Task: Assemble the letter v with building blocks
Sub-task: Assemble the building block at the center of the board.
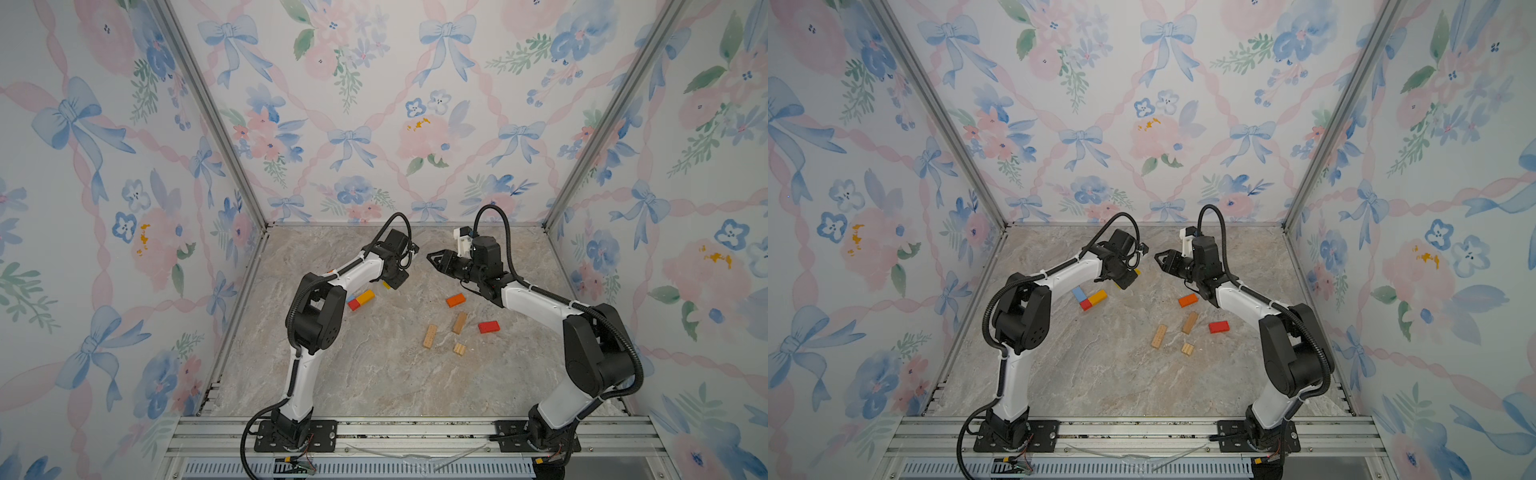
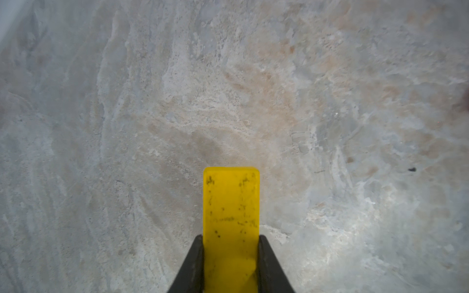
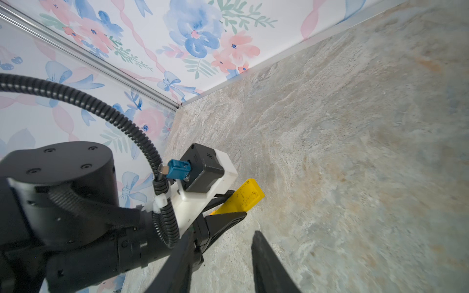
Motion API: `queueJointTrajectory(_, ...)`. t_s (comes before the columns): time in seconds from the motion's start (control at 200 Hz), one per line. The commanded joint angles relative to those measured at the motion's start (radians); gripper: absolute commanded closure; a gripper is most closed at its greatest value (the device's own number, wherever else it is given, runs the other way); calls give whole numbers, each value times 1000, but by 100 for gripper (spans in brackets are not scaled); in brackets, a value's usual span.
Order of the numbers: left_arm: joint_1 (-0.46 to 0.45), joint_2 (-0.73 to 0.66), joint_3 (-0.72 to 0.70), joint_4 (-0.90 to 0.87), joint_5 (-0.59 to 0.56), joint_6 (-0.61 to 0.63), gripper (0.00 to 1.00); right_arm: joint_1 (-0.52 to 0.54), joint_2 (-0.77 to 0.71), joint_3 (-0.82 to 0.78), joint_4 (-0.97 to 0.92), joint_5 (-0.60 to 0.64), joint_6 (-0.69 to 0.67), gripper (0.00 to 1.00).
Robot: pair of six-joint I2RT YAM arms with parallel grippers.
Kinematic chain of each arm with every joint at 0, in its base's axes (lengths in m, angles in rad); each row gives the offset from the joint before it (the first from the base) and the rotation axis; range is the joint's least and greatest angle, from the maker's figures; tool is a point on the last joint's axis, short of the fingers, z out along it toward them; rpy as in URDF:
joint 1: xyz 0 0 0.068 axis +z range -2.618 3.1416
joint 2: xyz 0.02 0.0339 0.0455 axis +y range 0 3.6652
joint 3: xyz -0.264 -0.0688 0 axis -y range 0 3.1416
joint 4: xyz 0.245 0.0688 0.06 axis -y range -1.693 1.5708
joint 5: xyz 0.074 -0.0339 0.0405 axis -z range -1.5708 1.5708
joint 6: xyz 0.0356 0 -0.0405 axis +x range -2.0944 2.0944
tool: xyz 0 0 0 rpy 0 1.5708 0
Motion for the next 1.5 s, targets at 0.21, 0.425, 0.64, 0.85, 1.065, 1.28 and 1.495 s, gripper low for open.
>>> queueJointTrajectory(0.21, 42, 55, 10, -25, 123, 43, 99, -8, -18, -13, 23, -18, 12, 60)
queueJointTrajectory(0.425, 49, 78, 11, -25, 92, 57, 99, -8, -12, -10, 23, -18, 14, 60)
queueJointTrajectory(0.64, 59, 89, 3, -25, 76, 67, 99, -8, -8, -9, 24, -21, 15, 60)
queueJointTrajectory(0.85, 63, 96, -12, -25, 34, 75, 100, -8, -6, -10, 24, -20, 15, 60)
queueJointTrajectory(1.065, 64, 105, -7, -25, 6, 86, 95, -8, -2, -7, 24, -23, 18, 60)
queueJointTrajectory(1.28, 69, 111, 0, -25, 5, 100, 88, -7, -11, -7, 18, -17, 16, 60)
queueJointTrajectory(1.495, 69, 100, -6, -25, 12, 107, 80, -8, -5, -4, 18, -16, 15, 59)
